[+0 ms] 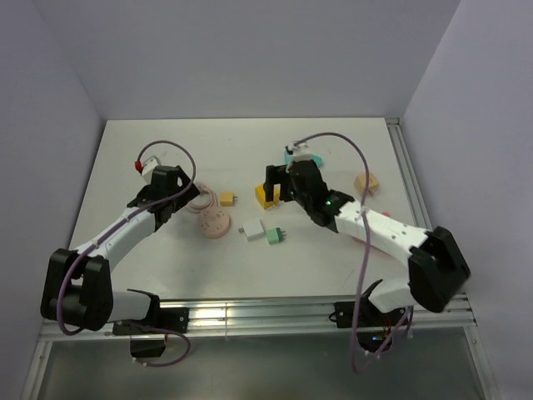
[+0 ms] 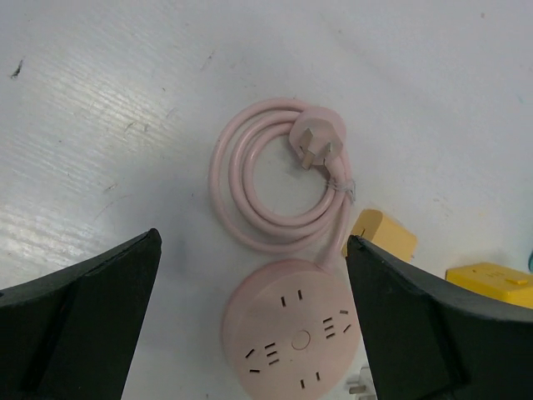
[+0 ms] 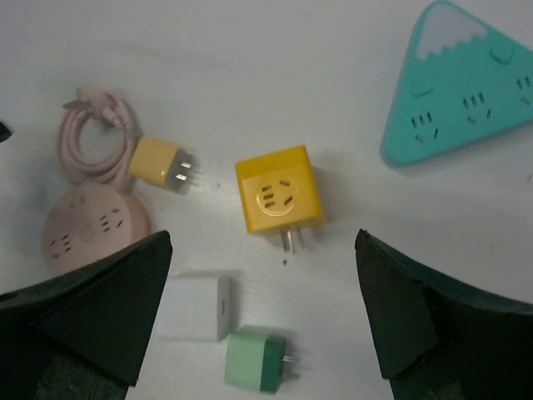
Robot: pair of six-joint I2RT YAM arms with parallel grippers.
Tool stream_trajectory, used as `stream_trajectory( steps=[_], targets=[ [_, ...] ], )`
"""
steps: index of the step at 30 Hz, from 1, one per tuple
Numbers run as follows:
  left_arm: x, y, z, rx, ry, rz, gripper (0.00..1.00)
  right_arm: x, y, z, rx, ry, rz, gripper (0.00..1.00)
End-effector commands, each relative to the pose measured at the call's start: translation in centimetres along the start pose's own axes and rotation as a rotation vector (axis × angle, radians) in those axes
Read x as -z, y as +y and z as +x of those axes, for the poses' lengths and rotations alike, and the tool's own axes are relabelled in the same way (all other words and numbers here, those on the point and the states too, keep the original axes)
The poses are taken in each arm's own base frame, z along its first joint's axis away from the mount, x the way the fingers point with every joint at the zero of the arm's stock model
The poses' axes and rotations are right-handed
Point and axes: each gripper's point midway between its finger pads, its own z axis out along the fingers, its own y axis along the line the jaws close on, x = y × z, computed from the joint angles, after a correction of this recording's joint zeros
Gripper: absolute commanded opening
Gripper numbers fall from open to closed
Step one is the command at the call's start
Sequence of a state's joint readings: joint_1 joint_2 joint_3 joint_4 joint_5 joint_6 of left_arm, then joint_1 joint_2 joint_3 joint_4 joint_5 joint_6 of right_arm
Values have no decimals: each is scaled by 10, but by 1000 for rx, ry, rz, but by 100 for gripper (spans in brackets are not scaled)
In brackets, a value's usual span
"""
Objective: Insert the plug
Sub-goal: Move the socket to the center of the board, then pick up the plug from the center of the board.
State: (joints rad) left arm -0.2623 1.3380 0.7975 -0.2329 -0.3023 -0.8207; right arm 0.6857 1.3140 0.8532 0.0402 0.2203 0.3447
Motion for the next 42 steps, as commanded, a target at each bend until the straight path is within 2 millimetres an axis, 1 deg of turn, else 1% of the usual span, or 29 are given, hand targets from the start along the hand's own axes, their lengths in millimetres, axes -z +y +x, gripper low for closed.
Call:
stream_trajectory(
  steps=[1, 2, 3, 4, 7, 8, 12, 13, 14, 15, 16, 19, 20, 21, 23, 24, 25, 26, 27, 29, 31, 32, 34, 35, 36, 37, 38, 39, 42],
  targets=[
    [13, -18, -15, -11, -116, 165, 100, -18, 1, 7, 151, 142, 63, 98],
    [19, -17, -17, -11, -134, 180, 99, -24, -1, 8, 176, 165, 82, 98],
    [21, -21, -25, -15, -174, 210, 99, -34, -3, 12, 220, 213, 103, 98],
    [20, -14, -20, -21, -179, 197, 100, -39, -3, 14, 234, 233, 113, 98],
    [25, -14, -23, -24, -197, 214, 100, -50, 2, 22, 279, 282, 85, 97],
    [27, -14, -26, -16, -210, 214, 99, -52, 7, 23, 297, 283, 62, 97],
    [24, -12, -23, -6, -202, 203, 100, -58, 40, 24, 324, 275, -69, 95],
    [23, -12, -22, -4, -197, 201, 99, -60, 44, 25, 328, 281, -77, 93],
    [21, -11, -20, -3, -188, 193, 99, -67, 47, 34, 337, 305, -78, 93],
    [20, -11, -20, 0, -187, 189, 99, -70, 52, 29, 339, 303, -83, 92],
    [19, -10, -20, 1, -187, 183, 99, -73, 55, 31, 343, 310, -83, 91],
    [16, -6, -18, 1, -181, 161, 100, -82, 72, 35, 342, 317, -107, 89],
    [16, -7, -19, 2, -182, 164, 100, -86, 78, 40, 329, 329, -117, 88],
    [16, -7, -18, 2, -180, 160, 99, -88, 86, 34, 317, 313, -129, 86],
    [15, -6, -20, 7, -186, 150, 100, -94, 95, 39, 284, 321, -119, 84],
    [15, -4, -19, 10, -185, 141, 100, -97, 101, 33, 263, 311, -117, 82],
    [16, -2, -22, 15, -196, 127, 99, -98, 106, 34, 246, 312, -110, 82],
    [17, 1, -24, 20, -203, 118, 100, -103, 106, 39, 195, 323, -76, 82],
    [17, 3, -24, 28, -204, 107, 100, -105, 111, 36, 165, 320, -69, 79],
    [21, 5, -28, 41, -223, 102, 100, -109, 116, 41, 91, 323, -35, 79],
    [23, 8, -28, 51, -232, 101, 99, -112, 117, 39, 59, 295, 6, 79],
    [26, 9, -32, 60, -248, 104, 100, -113, 121, 44, 27, 294, 21, 79],
    [28, 13, -32, 72, -257, 95, 100, -116, 124, 44, 1, 283, 50, 79],
    [31, 15, -37, 81, -276, 92, 100, -120, 126, 54, -27, 298, 70, 78],
    [32, 16, -39, 97, -287, 88, 100, -122, 127, 51, -41, 297, 86, 78],
    [33, 22, -37, 102, -284, 63, 100, -124, 130, 53, -45, 300, 93, 78],
    [36, 26, -39, 114, -293, 52, 99, -129, 127, 65, -55, 328, 120, 78],
    [36, 30, -41, 126, -304, 38, 99, -132, 135, 59, -67, 316, 110, 79],
    [40, 33, -43, 142, -321, 48, 99, -139, 138, 63, -70, 311, 145, 79]
  ],
)
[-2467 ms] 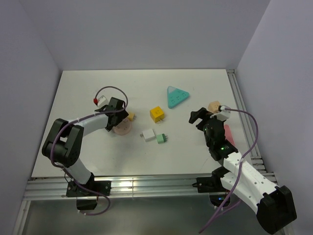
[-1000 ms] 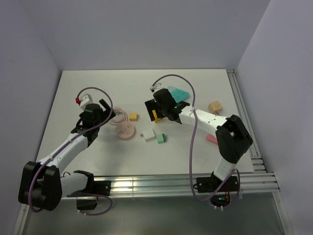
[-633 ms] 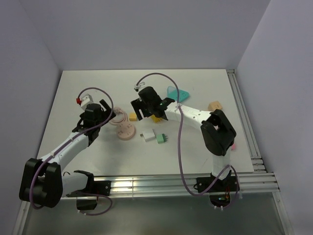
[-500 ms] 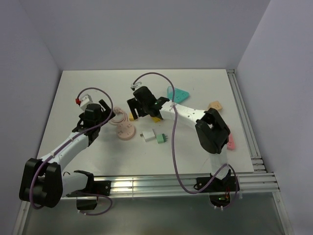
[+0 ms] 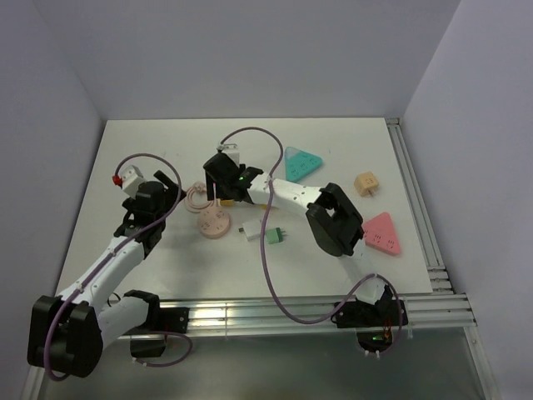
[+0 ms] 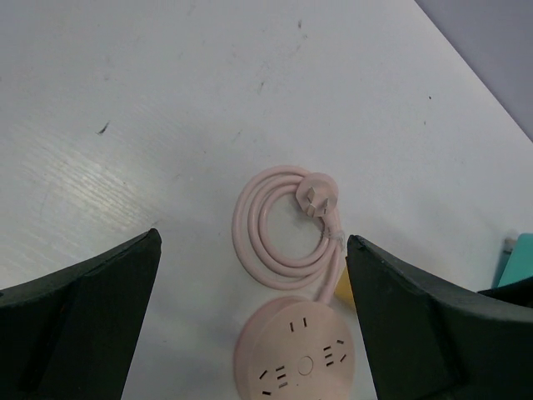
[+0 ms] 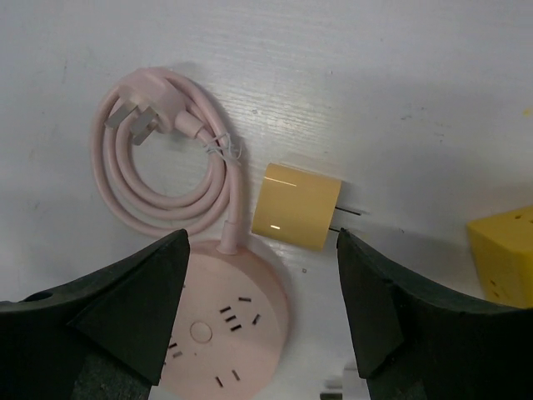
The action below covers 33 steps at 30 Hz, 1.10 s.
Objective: Insert the plug
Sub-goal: Pick up the plug from the center of the board.
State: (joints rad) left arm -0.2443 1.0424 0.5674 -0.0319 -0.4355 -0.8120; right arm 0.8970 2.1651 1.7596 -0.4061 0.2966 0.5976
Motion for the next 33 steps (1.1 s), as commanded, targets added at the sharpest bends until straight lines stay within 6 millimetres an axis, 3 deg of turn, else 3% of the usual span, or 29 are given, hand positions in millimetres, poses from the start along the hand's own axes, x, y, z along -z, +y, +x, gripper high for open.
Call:
stream_trajectory(
  steps=[1, 14, 30, 33],
  targets=[
    [5, 8, -11, 41, -51, -21, 100, -5, 2, -4, -58, -24, 71, 79],
    [-3, 8, -4, 29, -14, -43, 99, -22, -10, 1, -88, -17, 175, 75],
    [-4, 7, -3, 25, -6, -43, 100, -35, -2, 17, -87, 25, 139, 71],
    [-3, 7, -3, 27, -6, -37, 100, -36, -3, 18, -86, 27, 143, 66]
  ],
)
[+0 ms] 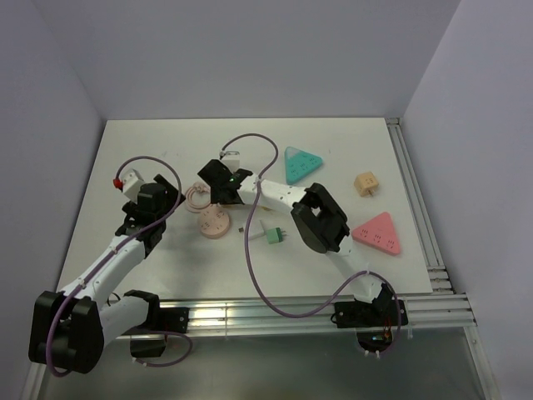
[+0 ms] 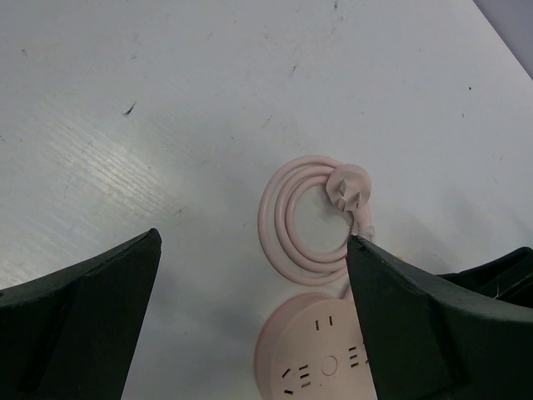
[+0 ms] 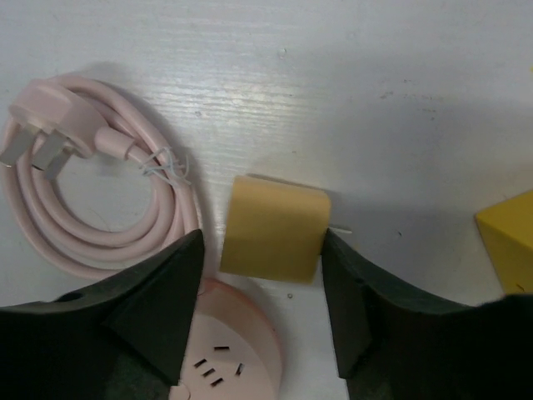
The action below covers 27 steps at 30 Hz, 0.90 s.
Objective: Insert the plug
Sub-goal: Pick up the plug from the center of the board.
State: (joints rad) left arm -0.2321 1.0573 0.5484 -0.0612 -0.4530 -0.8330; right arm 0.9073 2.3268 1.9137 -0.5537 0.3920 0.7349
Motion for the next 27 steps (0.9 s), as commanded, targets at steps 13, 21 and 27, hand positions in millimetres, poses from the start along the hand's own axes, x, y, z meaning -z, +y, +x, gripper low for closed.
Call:
stream_trajectory(
  steps=[13, 21, 27],
  targets=[
    [-4, -30, -2, -26, 29, 119, 99, 44, 15, -37, -44, -114, -117, 38],
    [2, -58, 10, -36, 109, 260, 100, 115, 9, -57, 20, -241, -329, 37],
    [34, -94, 6, -84, 68, 565, 99, 154, -12, -53, 48, -264, -395, 38]
  ],
)
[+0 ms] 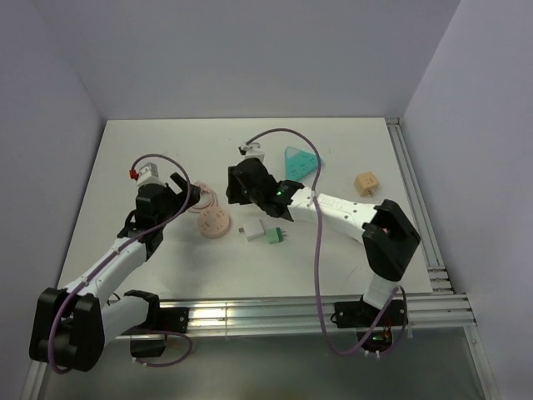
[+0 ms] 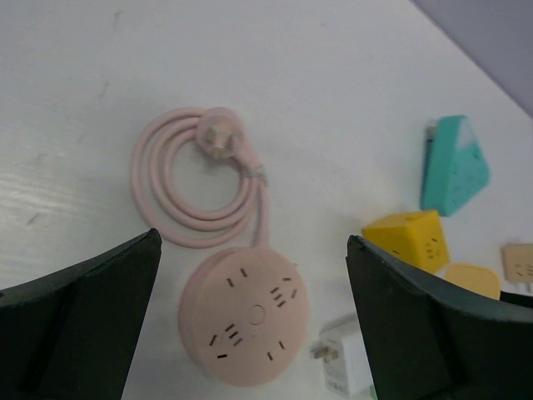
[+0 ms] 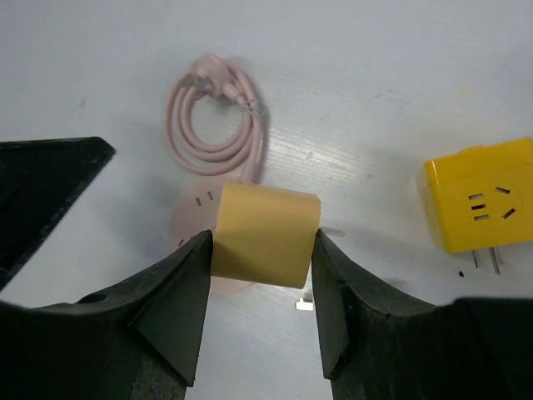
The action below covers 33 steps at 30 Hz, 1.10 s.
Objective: Insert the plug
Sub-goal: Pick up the plug from the center of the board.
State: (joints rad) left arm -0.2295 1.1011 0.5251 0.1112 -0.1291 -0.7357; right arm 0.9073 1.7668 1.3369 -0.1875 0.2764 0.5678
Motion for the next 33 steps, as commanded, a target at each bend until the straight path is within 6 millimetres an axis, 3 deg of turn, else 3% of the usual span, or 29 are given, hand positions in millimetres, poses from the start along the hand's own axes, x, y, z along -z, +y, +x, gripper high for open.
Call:
stream_trajectory(
  steps=[1, 3, 5, 6, 8, 9, 10, 11, 13, 19, 25, 33],
  targets=[
    [22, -51, -14, -65, -63, 300, 100, 29, 10, -22, 6, -70, -100, 38],
    [35, -65, -19, -89, -90, 383, 99, 48, 13, -30, -25, -79, -151, 38],
    [48, -74, -17, -127, -125, 468, 100, 55, 3, -30, -49, -67, -149, 37],
    [61, -81, -24, -139, -173, 517, 100, 64, 6, -32, -73, -58, -180, 37],
    [80, -94, -18, -188, -225, 641, 100, 74, 1, -37, -103, -52, -217, 37],
    [96, -102, -21, -209, -272, 718, 99, 75, -3, -31, -121, -33, -232, 37],
    [106, -104, -15, -224, -315, 787, 100, 81, 4, -29, -129, -16, -294, 38],
    [118, -110, -10, -251, -330, 859, 100, 86, 0, -37, -147, -33, -311, 38],
    [127, -112, 2, -293, -342, 925, 99, 92, -1, -32, -163, -9, -349, 37],
    [141, -143, 31, -400, -289, 1098, 99, 103, -13, -37, -227, 50, -378, 38],
    [149, -161, 53, -475, -275, 1162, 100, 108, 2, -23, -221, 140, -476, 38],
    [151, -166, 66, -532, -290, 1177, 99, 122, 21, -4, -242, 230, -631, 38]
  ],
)
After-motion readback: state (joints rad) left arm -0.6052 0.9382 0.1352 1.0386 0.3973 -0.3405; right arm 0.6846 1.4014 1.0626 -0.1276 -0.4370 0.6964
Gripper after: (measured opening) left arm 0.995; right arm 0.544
